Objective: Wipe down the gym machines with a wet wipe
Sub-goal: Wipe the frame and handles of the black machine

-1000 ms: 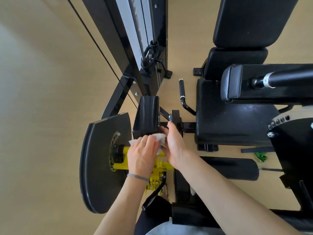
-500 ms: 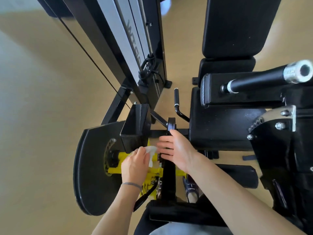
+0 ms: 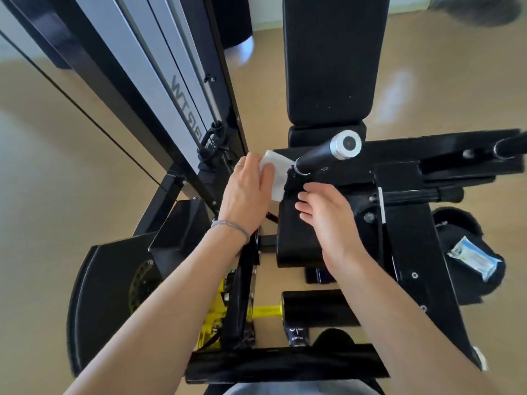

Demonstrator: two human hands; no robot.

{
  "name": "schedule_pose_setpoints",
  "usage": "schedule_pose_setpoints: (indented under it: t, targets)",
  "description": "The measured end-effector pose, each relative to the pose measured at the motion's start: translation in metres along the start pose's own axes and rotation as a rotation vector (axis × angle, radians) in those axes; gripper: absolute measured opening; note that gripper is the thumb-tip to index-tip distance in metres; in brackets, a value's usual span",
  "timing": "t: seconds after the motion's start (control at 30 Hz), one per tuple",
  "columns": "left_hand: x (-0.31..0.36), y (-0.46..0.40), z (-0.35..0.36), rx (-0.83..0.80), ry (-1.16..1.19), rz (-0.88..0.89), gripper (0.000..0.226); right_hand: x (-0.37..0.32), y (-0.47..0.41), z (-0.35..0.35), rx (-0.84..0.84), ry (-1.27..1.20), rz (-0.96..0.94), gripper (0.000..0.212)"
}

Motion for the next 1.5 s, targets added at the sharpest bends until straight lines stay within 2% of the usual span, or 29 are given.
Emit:
schedule_pose_setpoints:
  t: [0.1,0.2,0.23,0.3,0.33,0.37,0.4,0.43,0.57,0.7,0.8,0.87,0.97,1.03,1.1,1.2,1.27,1.33,1.4,1.5]
  targets:
    - [0.019,-0.008,0.019,-0.019,0.022,0.013,0.022,-0.015,0.001,-0.025,0.091,-0.06,-0.088,0.026]
    - [0.021,-0.004,0.035,-0.031,-0.113,0.051,0.009,-0.02,0.002,-0.036,0.136,-0.031,-0.119,0.031]
    - [0.018,0.001,0.04,-0.056,-0.124,0.003,0.015,-0.02,0.003,-0.038,0.136,0.003,-0.117,0.033]
    - [0.006,0.007,0.044,-0.05,-0.088,-0.083,0.047,-0.018,0.004,-0.041,0.132,0.064,-0.103,0.035]
    - [-0.002,0.008,0.045,-0.04,-0.067,-0.098,0.049,-0.018,0.004,-0.041,0.136,0.085,-0.097,0.036]
    - [-0.004,0.011,0.044,-0.058,0.096,-0.199,0.036,-0.017,0.005,-0.041,0.145,0.103,-0.096,0.036]
    - [-0.005,0.013,0.042,-0.017,0.24,-0.21,0.019,-0.017,0.005,-0.039,0.157,0.115,-0.098,0.036]
    - [-0.007,0.011,0.044,-0.006,0.248,-0.261,0.013,-0.016,0.005,-0.038,0.17,0.121,-0.1,0.036]
    - [-0.002,0.005,0.043,-0.029,0.359,-0.434,0.024,-0.011,0.016,-0.031,0.21,0.151,-0.078,0.036]
    - [-0.004,-0.018,0.035,-0.007,0.364,-0.378,0.025,-0.003,0.035,-0.037,0.226,0.195,-0.08,0.038]
    - [-0.003,-0.014,0.039,-0.07,0.263,-0.304,0.024,0.004,0.05,-0.049,0.31,0.278,-0.134,0.039]
    - [-0.007,0.006,0.045,-0.126,0.279,-0.337,0.022,0.01,0.062,-0.058,0.338,0.352,-0.164,0.039]
    - [-0.014,0.052,0.064,-0.388,0.155,-0.325,0.016,0.019,0.078,-0.074,0.376,0.44,-0.204,0.039]
    - [-0.002,0.084,0.076,-0.57,0.106,-0.263,0.026,0.022,0.086,-0.089,0.442,0.465,-0.238,0.037]
    - [0.019,0.103,0.085,-0.633,0.146,-0.242,0.029,0.023,0.095,-0.11,0.525,0.43,-0.255,0.034]
    - [0.051,0.113,0.092,-0.645,0.208,-0.253,0.027,0.024,0.107,-0.146,0.599,0.378,-0.217,0.03]
    - [0.068,0.121,0.098,-0.648,0.196,-0.243,0.023,0.028,0.112,-0.166,0.589,0.362,-0.173,0.029]
    - [0.082,0.135,0.108,-0.613,0.08,-0.155,0.026,0.034,0.119,-0.183,0.542,0.392,-0.126,0.031]
    - [0.093,0.153,0.118,-0.503,-0.064,-0.056,0.03,0.043,0.129,-0.198,0.437,0.473,-0.077,0.036]
    - [0.099,0.182,0.123,-0.359,-0.149,-0.027,0.029,0.062,0.147,-0.216,0.205,0.55,-0.022,0.041]
Point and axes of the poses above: each hand's wrist, its own y-axis away from the middle knuckle, its own z-axis out of the palm, x = y × z, the point moved 1 cm from there along -y, towards the middle knuckle, and after that the axes turned 6 degrees about -z, right-handed, at the moved point
